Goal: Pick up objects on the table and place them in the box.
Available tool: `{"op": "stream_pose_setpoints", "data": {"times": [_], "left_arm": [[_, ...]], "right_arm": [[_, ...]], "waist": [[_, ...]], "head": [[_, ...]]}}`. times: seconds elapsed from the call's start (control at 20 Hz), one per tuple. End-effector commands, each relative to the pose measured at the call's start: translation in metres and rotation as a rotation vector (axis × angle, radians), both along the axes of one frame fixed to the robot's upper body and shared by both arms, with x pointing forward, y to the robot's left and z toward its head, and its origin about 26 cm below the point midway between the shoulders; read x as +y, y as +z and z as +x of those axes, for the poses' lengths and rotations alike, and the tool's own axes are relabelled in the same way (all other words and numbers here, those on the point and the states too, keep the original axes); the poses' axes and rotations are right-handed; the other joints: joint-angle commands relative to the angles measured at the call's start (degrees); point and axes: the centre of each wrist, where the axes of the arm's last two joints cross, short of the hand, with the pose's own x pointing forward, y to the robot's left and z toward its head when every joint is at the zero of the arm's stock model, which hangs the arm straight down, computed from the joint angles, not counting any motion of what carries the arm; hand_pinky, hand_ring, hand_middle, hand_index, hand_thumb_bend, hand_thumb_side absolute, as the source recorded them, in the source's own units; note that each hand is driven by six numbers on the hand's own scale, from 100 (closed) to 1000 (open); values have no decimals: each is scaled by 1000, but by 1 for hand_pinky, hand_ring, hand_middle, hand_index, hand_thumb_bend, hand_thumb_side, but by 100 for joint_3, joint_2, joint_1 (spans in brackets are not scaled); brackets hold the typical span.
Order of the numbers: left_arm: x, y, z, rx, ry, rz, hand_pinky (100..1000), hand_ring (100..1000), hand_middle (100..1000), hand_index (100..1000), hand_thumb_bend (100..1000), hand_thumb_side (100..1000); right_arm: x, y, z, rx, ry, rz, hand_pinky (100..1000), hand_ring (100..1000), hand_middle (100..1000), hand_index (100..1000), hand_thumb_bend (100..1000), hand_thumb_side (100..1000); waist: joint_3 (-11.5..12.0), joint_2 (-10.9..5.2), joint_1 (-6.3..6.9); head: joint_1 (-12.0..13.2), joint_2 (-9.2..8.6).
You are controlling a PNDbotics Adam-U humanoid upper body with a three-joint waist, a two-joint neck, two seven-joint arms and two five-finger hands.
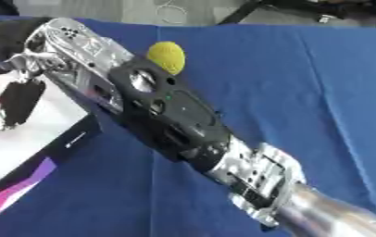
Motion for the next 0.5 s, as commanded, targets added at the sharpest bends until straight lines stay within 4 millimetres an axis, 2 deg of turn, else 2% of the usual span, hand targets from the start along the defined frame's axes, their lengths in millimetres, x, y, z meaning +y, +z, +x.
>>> {"op": "stream_pose_setpoints", "data": {"times": [0.05, 0.35, 0.4, 0.5], "left_arm": [[3, 12, 1, -31, 7, 8, 811, 790, 756, 876, 692, 624], [6, 10, 0, -23, 16, 9, 811, 790, 755, 875, 691, 625], [6, 9, 0, -21, 19, 10, 811, 790, 755, 874, 691, 625], [8, 8, -1, -17, 24, 10, 811, 790, 754, 874, 692, 625]], "right_arm": [[-4, 11, 0, -2, 4, 27, 1000, 1000, 884, 971, 447, 271], [-13, 27, -5, -20, -8, 136, 958, 945, 861, 949, 335, 267], [-16, 33, -7, -29, -12, 167, 942, 926, 845, 942, 287, 225], [-24, 49, -10, -47, -16, 243, 929, 906, 829, 937, 228, 197]], "waist": [[0, -30, -21], [-24, -29, -24], [-37, -34, -22], [-59, -43, -20]], "head": [[-14, 28], [1, 37], [4, 43], [7, 43]]}}
